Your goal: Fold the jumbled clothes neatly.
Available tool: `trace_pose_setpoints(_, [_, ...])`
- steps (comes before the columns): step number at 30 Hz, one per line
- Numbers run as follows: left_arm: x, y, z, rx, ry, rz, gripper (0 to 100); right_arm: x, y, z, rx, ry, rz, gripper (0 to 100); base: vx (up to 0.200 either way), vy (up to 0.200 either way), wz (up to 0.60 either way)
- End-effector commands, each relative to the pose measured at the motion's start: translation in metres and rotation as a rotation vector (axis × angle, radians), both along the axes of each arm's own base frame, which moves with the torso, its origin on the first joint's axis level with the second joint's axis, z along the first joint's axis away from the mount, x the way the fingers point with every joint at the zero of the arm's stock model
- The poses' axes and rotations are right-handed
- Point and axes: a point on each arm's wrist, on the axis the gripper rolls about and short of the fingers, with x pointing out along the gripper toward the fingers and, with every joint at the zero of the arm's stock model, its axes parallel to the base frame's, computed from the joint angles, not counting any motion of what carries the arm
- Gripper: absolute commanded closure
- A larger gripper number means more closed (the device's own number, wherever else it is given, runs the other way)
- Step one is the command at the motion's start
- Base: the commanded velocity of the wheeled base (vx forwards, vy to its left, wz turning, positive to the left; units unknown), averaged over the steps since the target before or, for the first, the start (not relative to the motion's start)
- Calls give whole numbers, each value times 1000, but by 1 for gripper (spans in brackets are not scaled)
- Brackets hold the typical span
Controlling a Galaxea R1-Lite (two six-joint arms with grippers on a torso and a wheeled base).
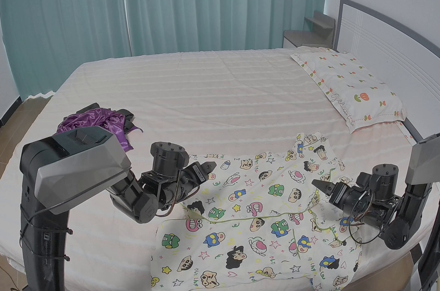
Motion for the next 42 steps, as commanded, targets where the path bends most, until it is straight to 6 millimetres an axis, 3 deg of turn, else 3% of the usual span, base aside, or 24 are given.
trace_pose_setpoints(1, [9, -11, 9, -26, -49, -7, 0, 0, 0, -2, -2, 6, 0, 0, 0, 0, 0])
trace_pose_setpoints(4, [9, -10, 7, -22, -43, -5, 0, 0, 0, -2, -2, 6, 0, 0, 0, 0, 0])
trace_pose_setpoints(12, [-36, 14, 5, -9, 91, 12, 0, -1, 0, -3, -3, 14, 0, 0, 0, 0, 0])
trace_pose_setpoints(19, [-63, 30, 5, 2, 156, 32, 0, -1, 0, -3, -2, 16, 1, 0, 0, 0, 0])
trace_pose_setpoints(26, [-84, 31, -3, 32, 217, 6, 0, -2, 0, -4, -4, 20, 1, 0, 0, 0, 0])
trace_pose_setpoints(35, [-79, 17, -26, 27, 252, 10, 0, -2, 0, -4, -5, 21, 3, 0, 0, 0, 0])
trace_pose_setpoints(42, [-71, 0, -33, 16, 232, -23, 0, -2, 0, -4, -3, 22, 2, 0, 0, 0, 0])
